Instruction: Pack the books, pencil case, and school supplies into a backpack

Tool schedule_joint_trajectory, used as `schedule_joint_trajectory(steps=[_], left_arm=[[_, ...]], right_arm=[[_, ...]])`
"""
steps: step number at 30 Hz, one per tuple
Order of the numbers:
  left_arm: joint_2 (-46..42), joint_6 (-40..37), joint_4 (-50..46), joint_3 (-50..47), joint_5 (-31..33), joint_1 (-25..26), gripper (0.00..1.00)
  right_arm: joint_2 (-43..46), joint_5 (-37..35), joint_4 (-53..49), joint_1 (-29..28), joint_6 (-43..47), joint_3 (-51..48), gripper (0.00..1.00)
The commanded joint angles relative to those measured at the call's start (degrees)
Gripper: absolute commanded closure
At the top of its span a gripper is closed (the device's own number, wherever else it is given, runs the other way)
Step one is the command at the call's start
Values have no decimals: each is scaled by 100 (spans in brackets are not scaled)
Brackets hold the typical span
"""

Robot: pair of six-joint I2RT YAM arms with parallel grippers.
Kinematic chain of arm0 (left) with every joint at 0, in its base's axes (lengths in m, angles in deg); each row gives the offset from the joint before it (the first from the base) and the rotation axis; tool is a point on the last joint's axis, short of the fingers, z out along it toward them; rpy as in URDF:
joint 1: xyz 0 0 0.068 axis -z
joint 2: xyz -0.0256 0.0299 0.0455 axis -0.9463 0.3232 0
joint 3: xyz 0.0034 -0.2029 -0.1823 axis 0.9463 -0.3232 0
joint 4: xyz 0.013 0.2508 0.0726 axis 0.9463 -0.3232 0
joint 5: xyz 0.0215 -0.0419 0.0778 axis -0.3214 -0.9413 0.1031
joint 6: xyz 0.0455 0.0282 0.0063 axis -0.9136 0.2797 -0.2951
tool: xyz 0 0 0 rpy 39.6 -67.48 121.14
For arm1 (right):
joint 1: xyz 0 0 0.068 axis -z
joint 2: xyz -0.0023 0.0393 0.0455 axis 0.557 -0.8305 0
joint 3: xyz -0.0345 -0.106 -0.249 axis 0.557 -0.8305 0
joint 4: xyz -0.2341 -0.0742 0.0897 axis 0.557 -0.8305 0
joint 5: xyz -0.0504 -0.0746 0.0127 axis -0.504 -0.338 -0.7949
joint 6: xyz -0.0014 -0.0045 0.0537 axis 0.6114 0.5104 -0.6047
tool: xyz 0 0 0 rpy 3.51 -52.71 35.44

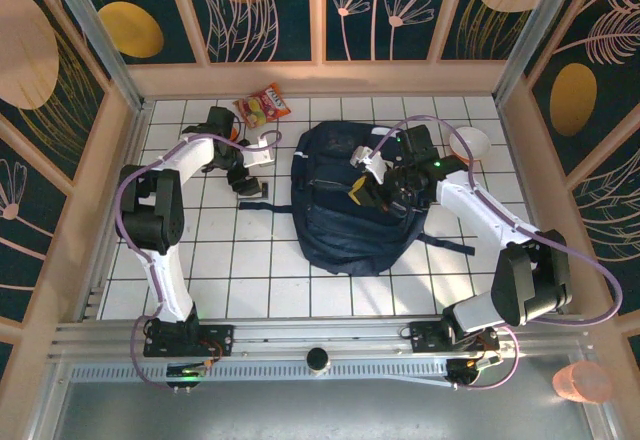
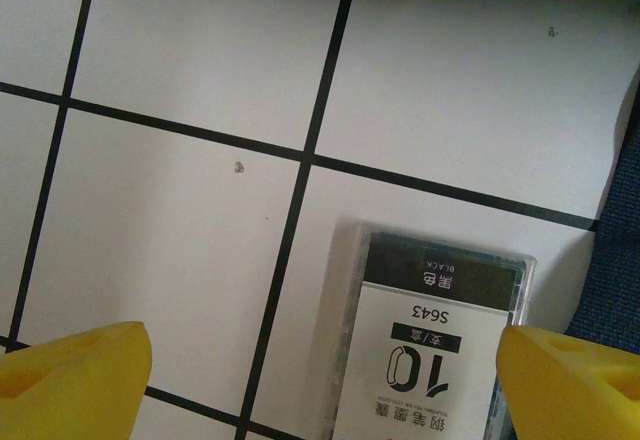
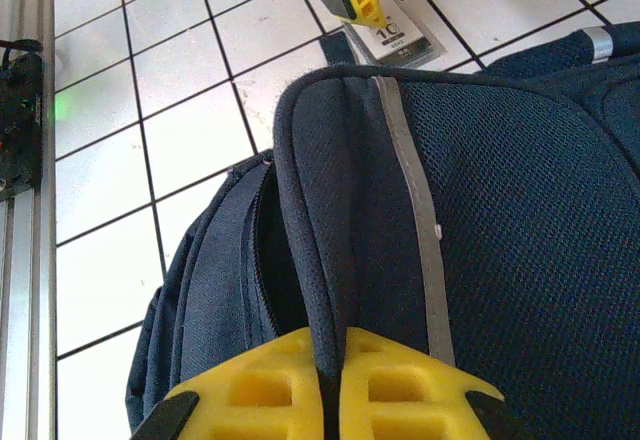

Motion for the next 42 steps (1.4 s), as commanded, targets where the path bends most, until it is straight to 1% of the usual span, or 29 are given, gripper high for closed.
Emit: schedule_joint_trajectory(steps=[1, 7, 10, 22, 24, 26, 28, 30, 34, 35, 39, 42], left_arm=[[155, -230, -196, 52, -84, -8, 11], [224, -400, -258, -42, -140, -3, 12], [283, -449, -241, -117, -49, -5, 11], [529, -361, -74, -124, -70, -3, 11], [604, -287, -25, -44, -53, -8, 12], [719, -206, -40, 97, -42, -3, 16], [827, -172, -150, 254, -165, -4, 20], [857, -160, -214, 287, -299, -5, 20], [737, -171, -292, 110, -372, -3, 20], [644, -173, -277, -4, -386, -3, 20], [217, -145, 82, -538, -386, -4, 12], [29, -3, 372, -668, -454, -9, 10]], right_arm=[[81, 189, -12, -48, -15, 100, 100], [30, 194, -12, -46, -26, 137, 100], [-8, 202, -17, -45, -26, 176, 100], [-22, 185, -73, -47, -6, 193, 100], [-31, 185, -72, -45, -12, 208, 100], [-27, 185, -83, -50, -11, 212, 100], [-40, 187, -87, -43, -6, 225, 100], [-49, 177, -112, -42, -6, 239, 100], [-35, 176, -141, -42, 3, 239, 100], [-38, 176, -144, -43, 8, 237, 100], [-61, 200, -125, -44, 26, 244, 100], [-122, 228, -116, -46, 45, 278, 100]])
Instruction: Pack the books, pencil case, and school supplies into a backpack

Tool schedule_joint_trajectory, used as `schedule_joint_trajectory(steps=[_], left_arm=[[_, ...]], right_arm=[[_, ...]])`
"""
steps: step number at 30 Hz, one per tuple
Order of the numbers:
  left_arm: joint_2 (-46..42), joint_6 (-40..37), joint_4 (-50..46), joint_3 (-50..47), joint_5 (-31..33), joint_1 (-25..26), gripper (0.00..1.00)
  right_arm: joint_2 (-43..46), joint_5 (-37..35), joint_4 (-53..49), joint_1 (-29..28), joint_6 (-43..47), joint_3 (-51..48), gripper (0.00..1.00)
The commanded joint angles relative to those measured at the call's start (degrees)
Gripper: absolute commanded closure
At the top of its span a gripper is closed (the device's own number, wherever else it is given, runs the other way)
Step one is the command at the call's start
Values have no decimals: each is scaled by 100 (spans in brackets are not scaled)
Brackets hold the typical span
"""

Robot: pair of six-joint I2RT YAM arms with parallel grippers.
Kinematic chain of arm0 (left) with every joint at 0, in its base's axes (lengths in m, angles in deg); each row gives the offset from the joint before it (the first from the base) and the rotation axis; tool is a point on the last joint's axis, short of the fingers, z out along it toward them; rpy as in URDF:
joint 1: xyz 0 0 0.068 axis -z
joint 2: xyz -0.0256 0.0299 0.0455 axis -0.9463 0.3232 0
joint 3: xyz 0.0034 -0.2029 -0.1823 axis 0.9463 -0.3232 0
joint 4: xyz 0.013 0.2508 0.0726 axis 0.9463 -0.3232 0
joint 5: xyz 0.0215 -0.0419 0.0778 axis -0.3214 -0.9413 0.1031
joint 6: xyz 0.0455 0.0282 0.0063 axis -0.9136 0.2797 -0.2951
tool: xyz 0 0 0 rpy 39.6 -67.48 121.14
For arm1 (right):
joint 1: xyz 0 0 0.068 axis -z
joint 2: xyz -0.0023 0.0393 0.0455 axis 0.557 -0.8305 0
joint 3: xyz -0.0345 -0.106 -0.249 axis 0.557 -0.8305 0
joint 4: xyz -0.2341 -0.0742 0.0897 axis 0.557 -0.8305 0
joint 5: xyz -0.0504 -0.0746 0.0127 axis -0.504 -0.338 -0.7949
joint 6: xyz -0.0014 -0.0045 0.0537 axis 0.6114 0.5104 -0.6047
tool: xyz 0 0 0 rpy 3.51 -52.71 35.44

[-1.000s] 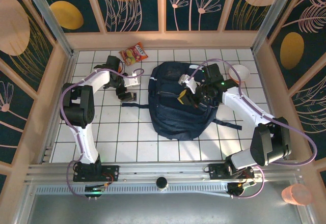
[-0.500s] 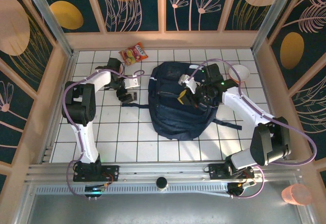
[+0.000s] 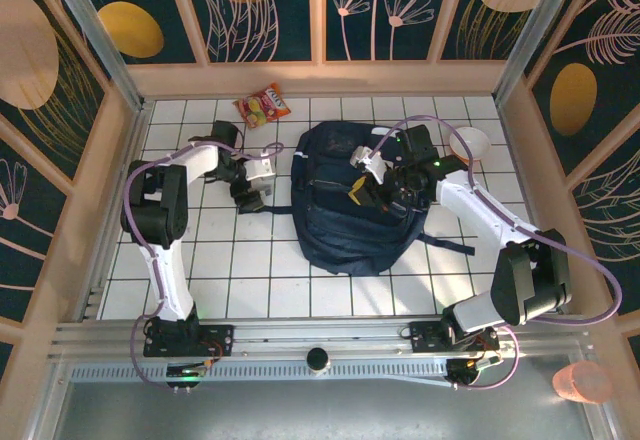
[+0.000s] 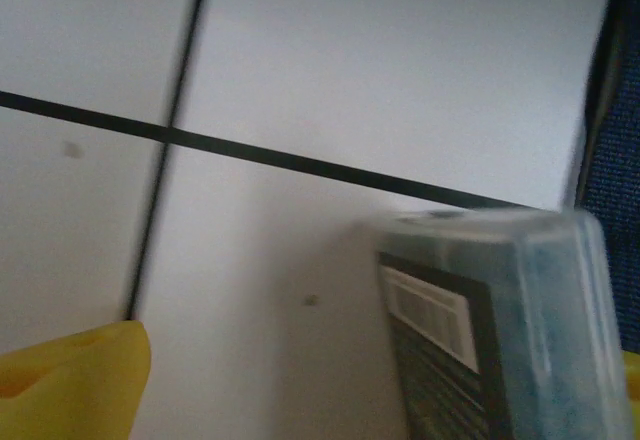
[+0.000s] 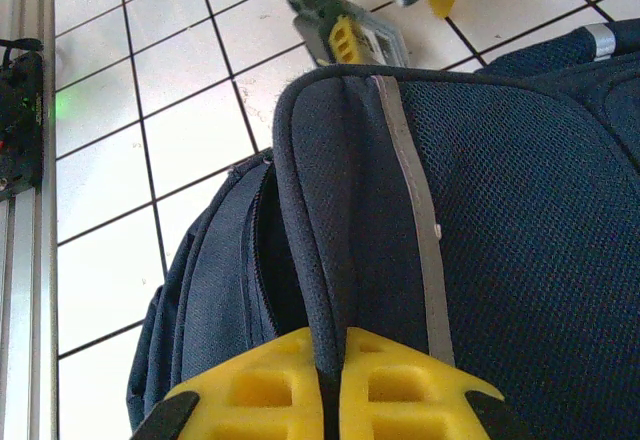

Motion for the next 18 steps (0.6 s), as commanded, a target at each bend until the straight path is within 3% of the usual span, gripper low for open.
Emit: schedule_joint_trajectory(steps=[1, 8, 18], left_arm=[[-284, 73, 219, -72, -189, -7, 10], [47, 213, 146, 346, 81, -12, 13], [-157, 182, 39, 241, -6, -17, 44]], right_arm=[[-97, 237, -83, -42, 39, 256, 100], [-83, 239, -74, -47, 36, 217, 100], [-49, 176, -105, -46, 28, 184, 100]])
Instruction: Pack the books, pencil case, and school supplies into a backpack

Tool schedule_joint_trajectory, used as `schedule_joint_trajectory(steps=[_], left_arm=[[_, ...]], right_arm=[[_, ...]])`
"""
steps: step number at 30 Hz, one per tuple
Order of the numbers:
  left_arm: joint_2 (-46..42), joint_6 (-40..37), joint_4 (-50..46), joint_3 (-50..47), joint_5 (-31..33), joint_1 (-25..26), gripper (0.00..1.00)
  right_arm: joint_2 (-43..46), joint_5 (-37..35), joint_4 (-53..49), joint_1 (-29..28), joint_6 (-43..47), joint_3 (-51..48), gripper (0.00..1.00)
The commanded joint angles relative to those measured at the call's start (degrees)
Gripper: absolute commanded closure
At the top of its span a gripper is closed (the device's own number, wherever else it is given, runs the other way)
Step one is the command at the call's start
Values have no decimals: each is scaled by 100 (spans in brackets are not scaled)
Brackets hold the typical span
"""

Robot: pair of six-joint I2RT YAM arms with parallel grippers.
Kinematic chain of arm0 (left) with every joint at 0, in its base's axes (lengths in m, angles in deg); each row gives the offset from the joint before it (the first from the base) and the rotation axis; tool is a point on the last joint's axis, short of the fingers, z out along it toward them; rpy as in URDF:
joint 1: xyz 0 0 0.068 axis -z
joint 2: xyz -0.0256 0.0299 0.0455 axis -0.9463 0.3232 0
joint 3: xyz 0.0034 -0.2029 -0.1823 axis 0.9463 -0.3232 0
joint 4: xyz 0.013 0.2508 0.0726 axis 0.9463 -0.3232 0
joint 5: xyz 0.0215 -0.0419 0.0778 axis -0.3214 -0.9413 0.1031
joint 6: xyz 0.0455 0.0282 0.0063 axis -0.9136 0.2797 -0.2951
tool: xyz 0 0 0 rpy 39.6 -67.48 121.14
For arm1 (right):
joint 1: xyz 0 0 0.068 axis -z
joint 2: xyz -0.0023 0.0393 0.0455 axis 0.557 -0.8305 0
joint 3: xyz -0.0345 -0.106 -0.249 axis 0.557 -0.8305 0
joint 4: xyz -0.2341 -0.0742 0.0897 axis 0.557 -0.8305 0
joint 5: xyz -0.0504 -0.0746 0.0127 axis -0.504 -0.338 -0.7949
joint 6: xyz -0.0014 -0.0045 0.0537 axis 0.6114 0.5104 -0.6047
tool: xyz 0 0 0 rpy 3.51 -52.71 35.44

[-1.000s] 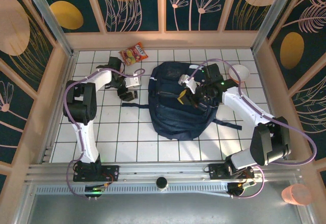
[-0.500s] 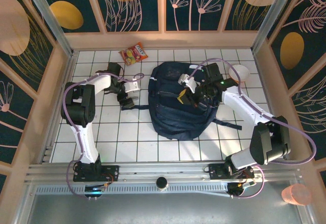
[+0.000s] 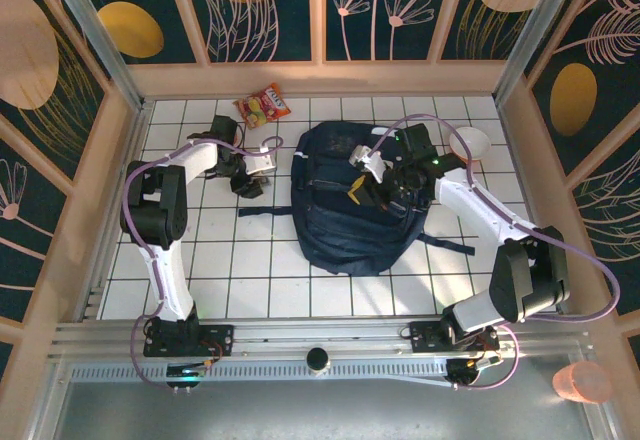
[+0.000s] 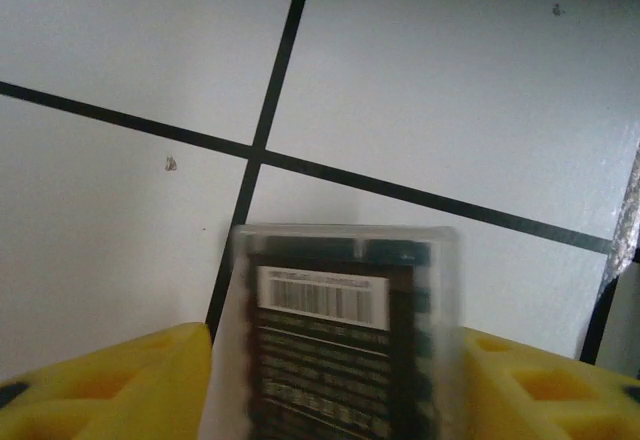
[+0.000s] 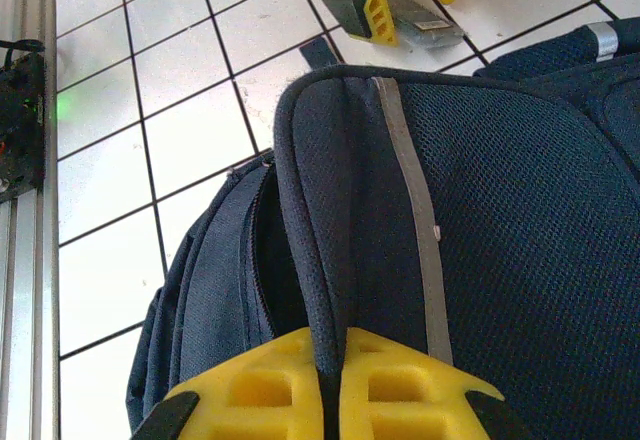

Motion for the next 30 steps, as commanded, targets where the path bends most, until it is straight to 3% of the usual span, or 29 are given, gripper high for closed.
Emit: schedule_joint_trajectory(steps=[1, 3, 8, 11, 13, 15, 18, 22, 30], left_arm=[[-230, -24, -70, -65, -71, -14, 46], [-376, 45, 12, -107, -15, -13, 54], [-733, 127, 309, -333, 177, -15, 83], [-833, 69, 434, -479, 202, -12, 85], [-802, -12, 488, -542, 291, -14, 76], [-681, -78, 456, -490, 364, -14, 51], [-402, -176, 247, -240, 326, -7, 28], [49, -176, -112, 243, 192, -8, 19], [584, -247, -413, 499, 155, -11, 15]], right_arm=[[31, 162, -62, -49, 27, 135, 100], [3, 178, -58, -42, 23, 158, 100], [-30, 198, -41, -51, -2, 186, 100], [-21, 216, -33, -56, -10, 178, 100], [-7, 216, -30, -64, -4, 168, 100], [-5, 198, -41, -63, -8, 169, 100], [-1, 189, -49, -68, -4, 169, 100], [-1, 172, -84, -76, -4, 187, 100], [-17, 139, -110, -76, -6, 170, 100]])
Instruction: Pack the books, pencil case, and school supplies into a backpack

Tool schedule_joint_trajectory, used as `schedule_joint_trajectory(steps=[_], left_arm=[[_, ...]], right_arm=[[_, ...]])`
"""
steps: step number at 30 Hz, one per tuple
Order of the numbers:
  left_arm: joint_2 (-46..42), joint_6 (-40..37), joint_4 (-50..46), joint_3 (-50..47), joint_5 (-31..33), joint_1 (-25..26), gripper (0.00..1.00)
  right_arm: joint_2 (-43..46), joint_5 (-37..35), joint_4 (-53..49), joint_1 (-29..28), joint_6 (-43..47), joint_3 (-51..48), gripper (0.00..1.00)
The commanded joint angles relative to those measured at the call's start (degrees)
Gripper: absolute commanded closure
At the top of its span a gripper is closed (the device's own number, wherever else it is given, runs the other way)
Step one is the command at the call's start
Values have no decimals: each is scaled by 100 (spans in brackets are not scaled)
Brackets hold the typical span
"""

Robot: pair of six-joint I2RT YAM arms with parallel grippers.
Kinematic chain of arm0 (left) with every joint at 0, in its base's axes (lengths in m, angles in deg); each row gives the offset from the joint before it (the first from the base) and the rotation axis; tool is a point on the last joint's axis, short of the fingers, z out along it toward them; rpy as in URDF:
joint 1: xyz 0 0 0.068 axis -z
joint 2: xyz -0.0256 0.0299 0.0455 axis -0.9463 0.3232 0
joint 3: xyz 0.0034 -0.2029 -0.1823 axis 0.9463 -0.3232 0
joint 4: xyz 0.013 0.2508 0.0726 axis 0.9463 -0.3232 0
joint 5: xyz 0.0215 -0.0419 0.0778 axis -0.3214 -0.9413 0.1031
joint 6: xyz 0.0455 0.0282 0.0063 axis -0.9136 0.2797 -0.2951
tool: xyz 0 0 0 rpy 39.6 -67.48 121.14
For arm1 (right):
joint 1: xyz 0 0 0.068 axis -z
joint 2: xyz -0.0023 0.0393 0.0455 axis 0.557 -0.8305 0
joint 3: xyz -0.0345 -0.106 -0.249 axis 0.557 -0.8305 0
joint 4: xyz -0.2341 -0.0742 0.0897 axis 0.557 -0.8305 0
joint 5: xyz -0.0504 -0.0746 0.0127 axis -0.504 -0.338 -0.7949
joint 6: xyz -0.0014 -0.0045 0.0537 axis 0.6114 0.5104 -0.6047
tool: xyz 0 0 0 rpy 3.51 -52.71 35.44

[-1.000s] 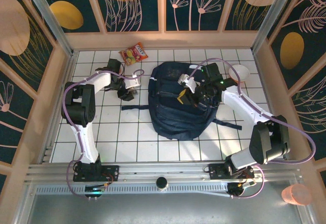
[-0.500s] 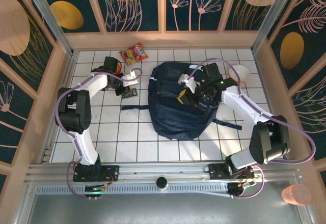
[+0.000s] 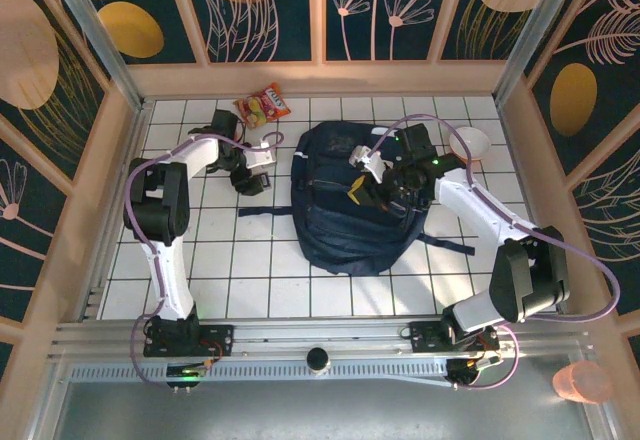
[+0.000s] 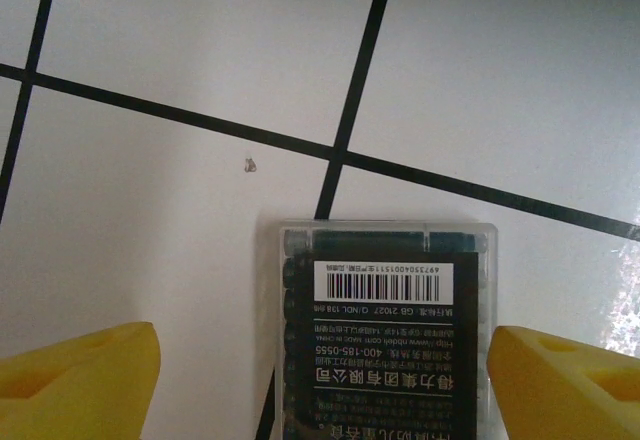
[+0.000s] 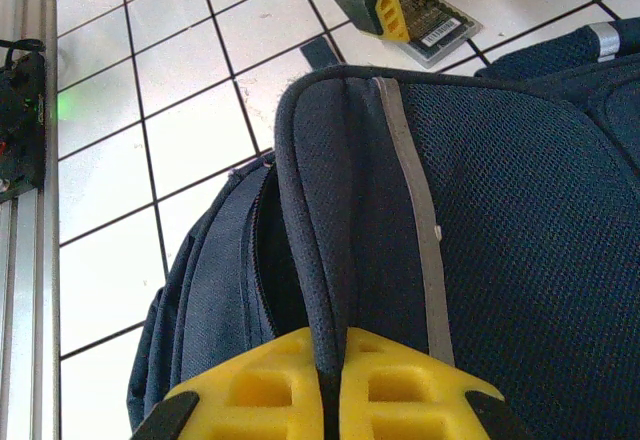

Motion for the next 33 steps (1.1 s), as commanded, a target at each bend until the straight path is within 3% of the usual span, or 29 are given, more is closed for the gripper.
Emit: schedule_joint_trajectory(steps=[1, 9, 17, 21, 28, 33], left_arm=[[335, -173, -358, -1, -94, -10, 16], [302, -166, -463, -35, -460, -5, 17], [-165, -133, -225, -414, -275, -9, 39], [-594, -32, -203, -413, -411, -1, 45], [-1737, -76, -199, -712, -557, 76, 47], [-2681, -110, -69, -1136, -488, 497, 44]], right_arm=[[-20, 139, -117, -64, -2, 169, 100], [-63, 130, -180, -64, 33, 217, 100], [-54, 137, -161, -61, 34, 230, 100], [5, 222, -99, -50, 0, 255, 100], [45, 263, 350, 13, -570, 222, 100], [36, 299, 951, 171, -1313, 216, 100]])
